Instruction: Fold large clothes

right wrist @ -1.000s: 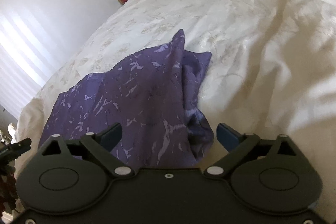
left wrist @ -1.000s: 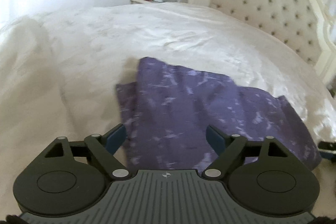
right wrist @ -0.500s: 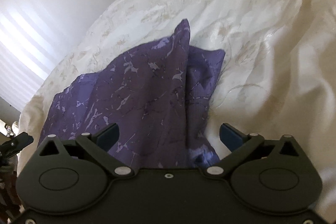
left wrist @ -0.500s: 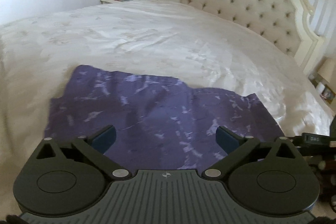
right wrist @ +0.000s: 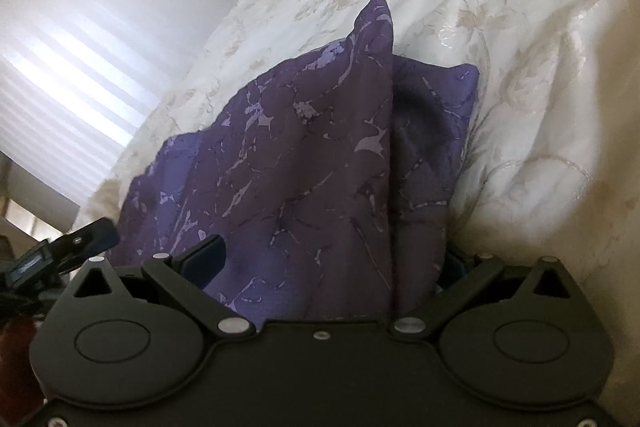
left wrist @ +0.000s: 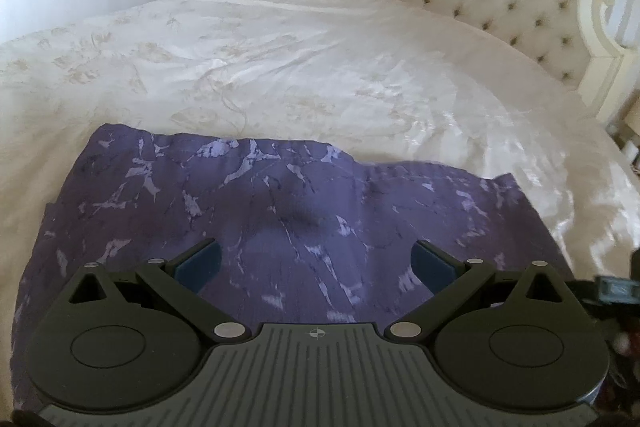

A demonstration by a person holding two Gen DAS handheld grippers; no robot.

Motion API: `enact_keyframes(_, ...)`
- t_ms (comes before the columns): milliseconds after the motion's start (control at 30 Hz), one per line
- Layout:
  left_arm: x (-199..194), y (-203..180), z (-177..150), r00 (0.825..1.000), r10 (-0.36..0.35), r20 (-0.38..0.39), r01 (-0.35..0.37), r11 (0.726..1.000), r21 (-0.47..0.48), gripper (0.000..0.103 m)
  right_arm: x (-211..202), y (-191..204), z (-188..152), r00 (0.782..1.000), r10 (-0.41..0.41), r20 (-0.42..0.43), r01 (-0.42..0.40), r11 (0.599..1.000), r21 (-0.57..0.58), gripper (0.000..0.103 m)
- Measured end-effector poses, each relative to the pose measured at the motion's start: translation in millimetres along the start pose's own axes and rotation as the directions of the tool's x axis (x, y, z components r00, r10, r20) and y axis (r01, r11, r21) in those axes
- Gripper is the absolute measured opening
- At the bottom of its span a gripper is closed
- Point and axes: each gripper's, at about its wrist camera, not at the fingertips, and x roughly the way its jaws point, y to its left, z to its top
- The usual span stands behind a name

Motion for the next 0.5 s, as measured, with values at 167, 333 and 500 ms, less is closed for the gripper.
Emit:
enact_keyframes(167, 24.7, 1.1, 10.1, 0.999, 0.041, -0.019, -0.041, 0.999, -0.017, 0.103, -3.5, -8.9, 0.5, 0.999, 0.046, 0.019, -0.047, 0.997, 0.054, 0.103)
enact_keyframes(333, 55.9, 8.4, 14.6, 0.992, 0.103, -0.071, -0.105, 0.994, -0.035, 0.103, -5.1, -10.4, -1.1, 0.999, 0.048, 0.022, -0.049, 0.998, 0.049, 0.103)
enact_keyframes(500, 79.2, 8.4, 12.0, 0.982, 0.157, -0.105, -0.154, 0.987, 0.039, 0.103, -3.4, -8.1, -1.6, 0.999, 0.04, 0.026, -0.041, 0.998, 0.037, 0.103)
